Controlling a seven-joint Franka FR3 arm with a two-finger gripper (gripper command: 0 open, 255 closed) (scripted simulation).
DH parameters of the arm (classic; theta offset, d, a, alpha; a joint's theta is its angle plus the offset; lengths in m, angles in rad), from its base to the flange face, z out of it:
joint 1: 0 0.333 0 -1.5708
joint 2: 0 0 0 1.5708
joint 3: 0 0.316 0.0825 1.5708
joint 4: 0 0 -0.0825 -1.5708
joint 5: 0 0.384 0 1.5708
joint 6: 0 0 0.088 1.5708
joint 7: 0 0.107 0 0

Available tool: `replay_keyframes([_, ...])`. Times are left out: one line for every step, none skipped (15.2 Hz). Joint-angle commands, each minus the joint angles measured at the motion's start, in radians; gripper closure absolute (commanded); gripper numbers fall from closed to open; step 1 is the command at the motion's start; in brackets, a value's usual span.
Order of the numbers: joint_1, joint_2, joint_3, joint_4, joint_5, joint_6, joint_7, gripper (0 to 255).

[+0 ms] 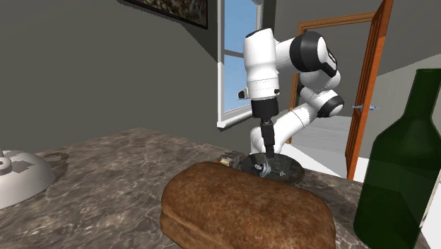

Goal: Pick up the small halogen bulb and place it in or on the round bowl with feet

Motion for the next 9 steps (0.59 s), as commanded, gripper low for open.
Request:
replay_keyframes([-0.013,0.029,-0.021,0.063,-0.023,-0.037,0.008,0])
replay_keyframes([-0.018,0.044,-0.03,0.092,-0.032,-0.054,0.012,0])
replay_keyframes([-0.018,0.044,-0.03,0.092,-0.032,-0.054,0.012,0])
replay_keyframes([-0.018,0.044,-0.03,0.092,-0.032,-0.054,0.012,0])
replay_keyframes([-0.018,0.044,-0.03,0.092,-0.032,-0.054,0.012,0])
replay_keyframes([-0.018,0.044,-0.03,0.092,-0.032,-0.054,0.012,0])
replay_keyframes([-0.018,0.044,-0.03,0.092,-0.032,-0.054,0.012,0])
replay_keyframes([-0.018,0.044,-0.03,0.092,-0.032,-0.054,0.012,0])
replay_keyframes([-0.018,0.044,-0.03,0.092,-0.032,-0.054,0.012,0])
